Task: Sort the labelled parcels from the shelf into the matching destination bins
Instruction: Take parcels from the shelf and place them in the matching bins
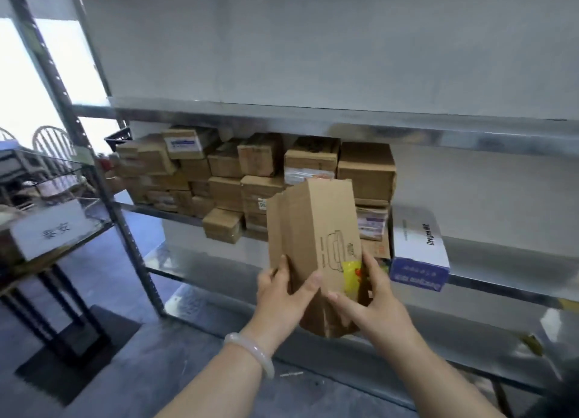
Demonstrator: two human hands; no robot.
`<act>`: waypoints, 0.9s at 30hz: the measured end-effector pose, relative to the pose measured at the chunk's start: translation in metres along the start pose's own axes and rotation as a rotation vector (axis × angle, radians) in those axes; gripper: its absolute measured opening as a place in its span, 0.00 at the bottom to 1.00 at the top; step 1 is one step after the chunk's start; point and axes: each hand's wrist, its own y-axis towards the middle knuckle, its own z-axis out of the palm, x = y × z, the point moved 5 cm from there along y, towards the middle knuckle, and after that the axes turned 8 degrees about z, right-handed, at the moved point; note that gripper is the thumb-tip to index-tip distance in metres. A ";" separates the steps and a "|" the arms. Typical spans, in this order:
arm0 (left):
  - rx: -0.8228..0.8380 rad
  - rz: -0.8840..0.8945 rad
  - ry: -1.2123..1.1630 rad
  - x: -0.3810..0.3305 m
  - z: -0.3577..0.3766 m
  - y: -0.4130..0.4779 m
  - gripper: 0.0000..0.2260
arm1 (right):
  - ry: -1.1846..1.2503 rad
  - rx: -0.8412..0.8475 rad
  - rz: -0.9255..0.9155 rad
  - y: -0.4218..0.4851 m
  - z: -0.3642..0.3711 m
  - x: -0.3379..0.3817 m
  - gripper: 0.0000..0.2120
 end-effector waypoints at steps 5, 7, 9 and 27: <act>-0.155 0.014 -0.121 0.031 -0.082 -0.017 0.23 | 0.087 0.324 -0.044 0.009 0.084 0.034 0.31; -0.283 0.012 -0.138 0.044 -0.109 -0.025 0.16 | 0.031 0.412 -0.134 0.011 0.116 0.050 0.26; -0.411 -0.009 -0.201 0.052 -0.135 -0.033 0.20 | -0.084 0.462 -0.221 0.015 0.148 0.060 0.25; -0.768 -0.046 -0.463 0.124 -0.307 0.045 0.29 | -0.310 0.511 -0.387 0.225 0.314 0.131 0.36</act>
